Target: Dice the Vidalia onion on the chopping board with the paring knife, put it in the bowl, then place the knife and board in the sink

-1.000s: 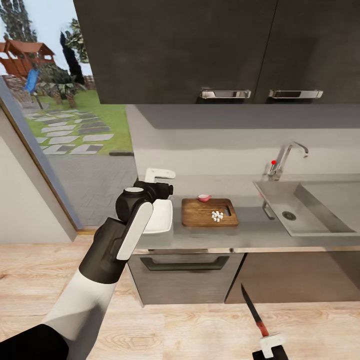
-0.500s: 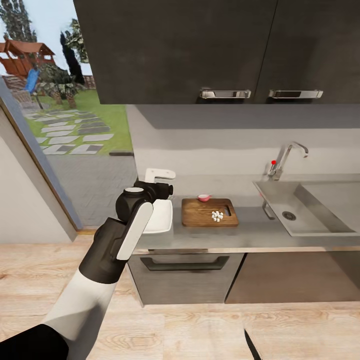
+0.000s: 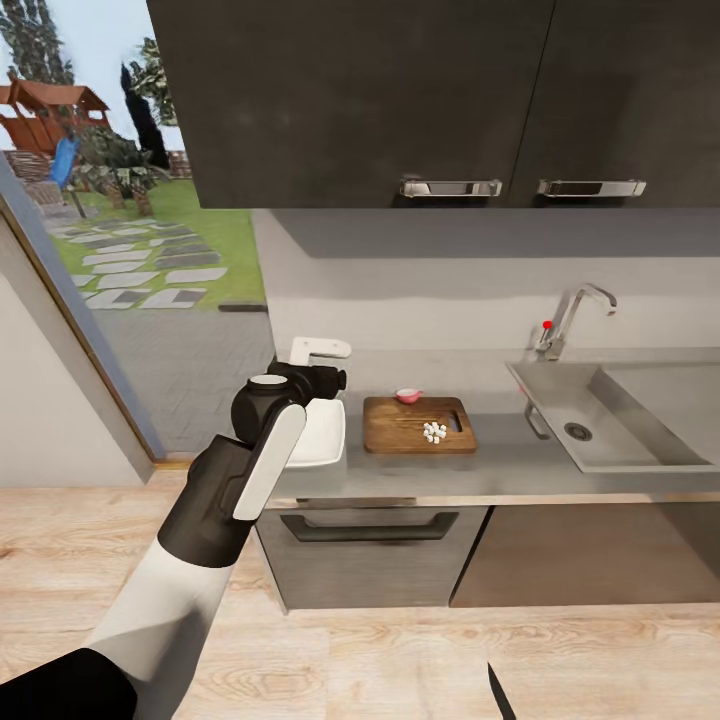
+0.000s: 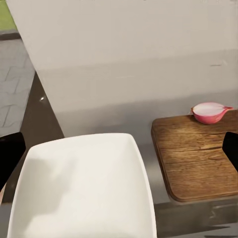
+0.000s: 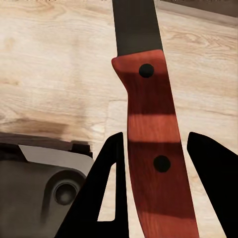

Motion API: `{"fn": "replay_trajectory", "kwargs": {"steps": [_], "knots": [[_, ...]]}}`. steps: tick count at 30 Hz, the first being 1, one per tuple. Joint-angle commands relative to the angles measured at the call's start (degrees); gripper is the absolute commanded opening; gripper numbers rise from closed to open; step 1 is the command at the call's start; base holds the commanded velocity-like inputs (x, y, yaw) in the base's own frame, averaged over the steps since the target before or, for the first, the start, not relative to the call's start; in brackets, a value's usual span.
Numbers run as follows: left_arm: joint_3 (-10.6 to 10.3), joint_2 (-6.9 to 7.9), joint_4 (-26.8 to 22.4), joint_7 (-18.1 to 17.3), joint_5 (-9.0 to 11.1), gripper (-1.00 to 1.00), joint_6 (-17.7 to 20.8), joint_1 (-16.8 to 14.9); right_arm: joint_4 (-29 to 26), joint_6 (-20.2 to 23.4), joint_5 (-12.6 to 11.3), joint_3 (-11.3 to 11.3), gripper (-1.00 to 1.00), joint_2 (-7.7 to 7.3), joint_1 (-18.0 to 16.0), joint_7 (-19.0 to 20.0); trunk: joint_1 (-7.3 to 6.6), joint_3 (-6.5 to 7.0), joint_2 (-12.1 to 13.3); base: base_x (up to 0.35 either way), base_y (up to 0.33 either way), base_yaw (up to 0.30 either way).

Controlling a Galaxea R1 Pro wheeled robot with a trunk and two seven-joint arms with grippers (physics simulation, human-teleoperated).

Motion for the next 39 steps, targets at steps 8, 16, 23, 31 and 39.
{"fn": "replay_trajectory", "kwargs": {"steps": [8,16,23,31,39], "knots": [[-0.13,0.07,-0.13,0.36,0.62,1.0,0.11,-0.07,-0.38,-0.52,-3.42,-0.51,-1.0,-1.8,-0.14,0.6,0.04,-0.12,-0.13,0.0,0.0,0.0],[-0.41,0.04,0.32,0.02,0.7,1.0,0.12,-0.07,-1.96,-0.38,-5.94,-0.52,-1.0,-2.72,-0.14,0.72,0.04,-0.12,-0.13,0.156,-0.008,0.0],[-0.62,0.06,0.94,-4.32,0.7,1.0,-0.07,-0.07,-2.39,-0.31,-5.98,-0.59,-1.0,-2.76,-0.14,0.67,0.04,-0.12,-0.13,0.268,-0.157,0.0],[-0.66,0.13,0.88,-5.48,0.69,1.0,-0.12,-0.07,-2.51,-0.19,-5.98,-0.61,-1.0,-2.76,-0.14,0.56,0.04,-0.08,-0.13,0.094,-0.09,-0.022],[-0.73,0.22,1.34,-5.55,0.69,1.0,-0.12,-0.07,-3.1,-0.19,-5.98,-0.61,-1.0,-2.76,-0.14,0.63,0.04,0.39,-0.13,0.003,-0.002,-0.215]]}}
